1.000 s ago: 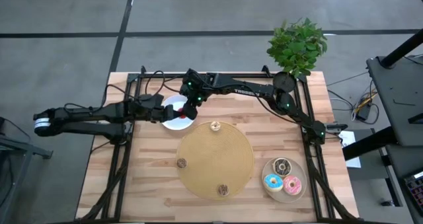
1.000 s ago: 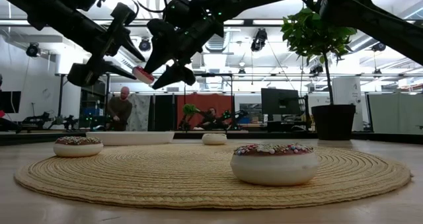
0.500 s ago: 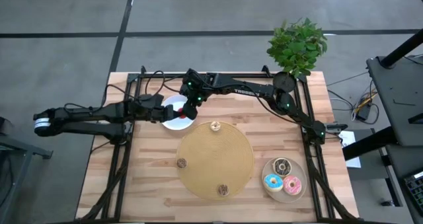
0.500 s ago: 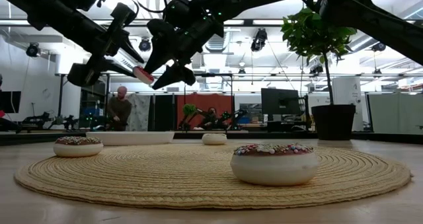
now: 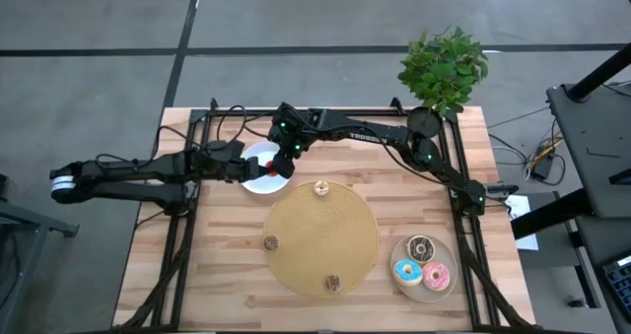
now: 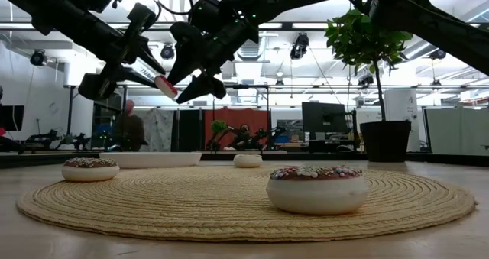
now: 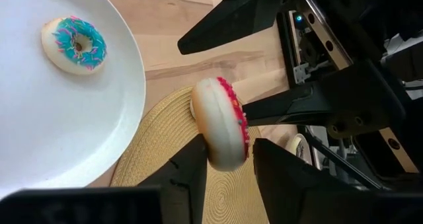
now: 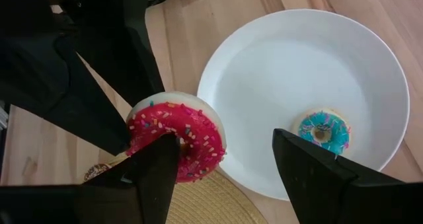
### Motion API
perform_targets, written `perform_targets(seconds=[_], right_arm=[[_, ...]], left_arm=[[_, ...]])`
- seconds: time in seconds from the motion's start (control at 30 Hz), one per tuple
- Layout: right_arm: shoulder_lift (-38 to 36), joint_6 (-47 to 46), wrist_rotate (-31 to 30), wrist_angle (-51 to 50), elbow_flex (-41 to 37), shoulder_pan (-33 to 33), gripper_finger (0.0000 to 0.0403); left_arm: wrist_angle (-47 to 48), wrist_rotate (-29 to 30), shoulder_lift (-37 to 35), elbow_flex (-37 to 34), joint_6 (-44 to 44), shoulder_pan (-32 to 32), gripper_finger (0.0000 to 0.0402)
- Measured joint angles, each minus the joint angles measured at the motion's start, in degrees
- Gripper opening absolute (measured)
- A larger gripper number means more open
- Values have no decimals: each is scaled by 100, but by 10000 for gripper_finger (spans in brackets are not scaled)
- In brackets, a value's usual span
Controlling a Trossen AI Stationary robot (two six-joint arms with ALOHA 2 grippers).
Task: Pick & Place donuts
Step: Put the small red donut into the white plate, then put the small brown donut into the white plate
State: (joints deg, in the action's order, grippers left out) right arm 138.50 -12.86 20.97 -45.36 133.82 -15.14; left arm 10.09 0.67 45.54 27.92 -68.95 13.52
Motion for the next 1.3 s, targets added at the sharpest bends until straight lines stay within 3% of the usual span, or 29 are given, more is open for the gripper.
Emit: perform_targets(seconds=[1.3], right_arm=[[-329,188,-6,-476,4,-13,233]], left_arm=[[500,230,9,0,140,82,94]])
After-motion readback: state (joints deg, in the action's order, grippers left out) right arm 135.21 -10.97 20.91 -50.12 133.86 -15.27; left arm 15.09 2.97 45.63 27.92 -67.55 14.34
